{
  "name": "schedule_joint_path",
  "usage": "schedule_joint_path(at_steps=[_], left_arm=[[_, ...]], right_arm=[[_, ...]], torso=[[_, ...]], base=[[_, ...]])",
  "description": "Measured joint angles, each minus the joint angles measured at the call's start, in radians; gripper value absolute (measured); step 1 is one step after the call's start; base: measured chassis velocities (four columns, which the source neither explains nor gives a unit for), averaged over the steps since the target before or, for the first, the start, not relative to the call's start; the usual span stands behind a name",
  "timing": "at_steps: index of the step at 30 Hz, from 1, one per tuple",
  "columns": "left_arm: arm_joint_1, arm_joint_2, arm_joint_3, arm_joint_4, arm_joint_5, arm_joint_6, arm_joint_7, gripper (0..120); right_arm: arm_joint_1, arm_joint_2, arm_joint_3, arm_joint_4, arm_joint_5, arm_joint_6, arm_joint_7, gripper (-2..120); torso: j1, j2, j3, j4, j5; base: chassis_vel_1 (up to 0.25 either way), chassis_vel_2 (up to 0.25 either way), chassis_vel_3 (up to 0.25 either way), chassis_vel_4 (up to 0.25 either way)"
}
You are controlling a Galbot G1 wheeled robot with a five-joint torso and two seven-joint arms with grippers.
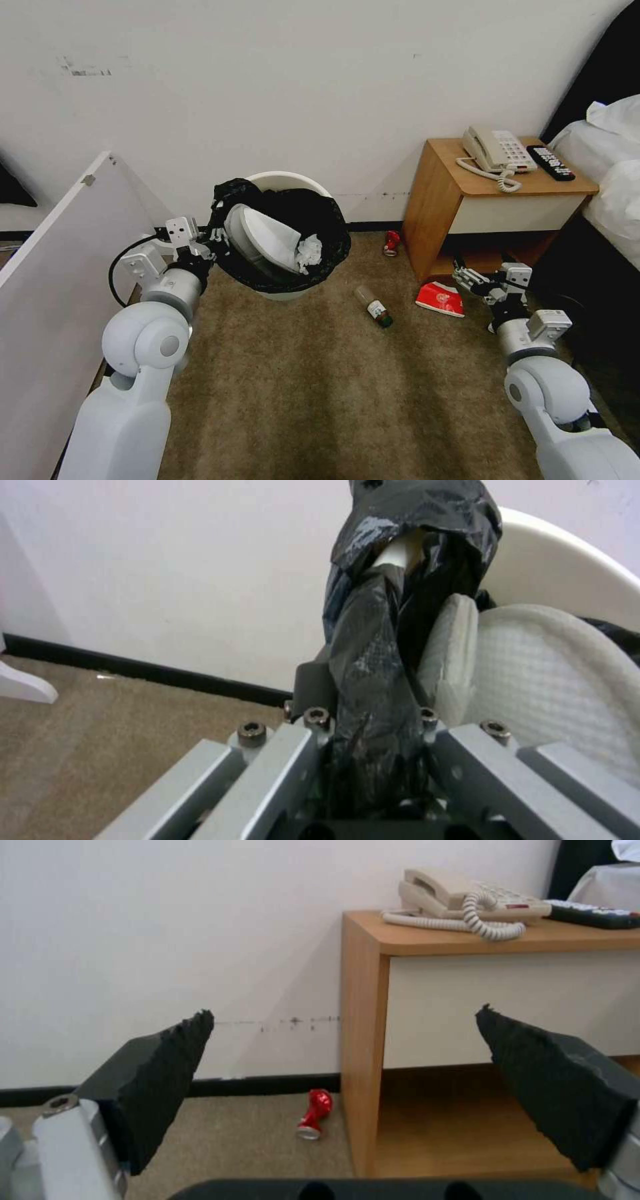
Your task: Pick up the trash bin, then pick up the garbage from the floor and place it into the trash bin.
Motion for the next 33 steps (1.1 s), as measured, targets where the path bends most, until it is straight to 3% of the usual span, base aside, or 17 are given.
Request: schedule_joint_path(at_steps=[33], left_arm=[[-0.009,-0.006,-0.001,0.015,-0.003,0.002,-0.002,4]], right_arm=[[0.017,0.012,-0.009,-0.012,0.0,-0.001,-0.012,100]], torso=[[0.0,0.0,0.0,0.0,0.0]], base=[[0.0,0.0,0.0,0.0]])
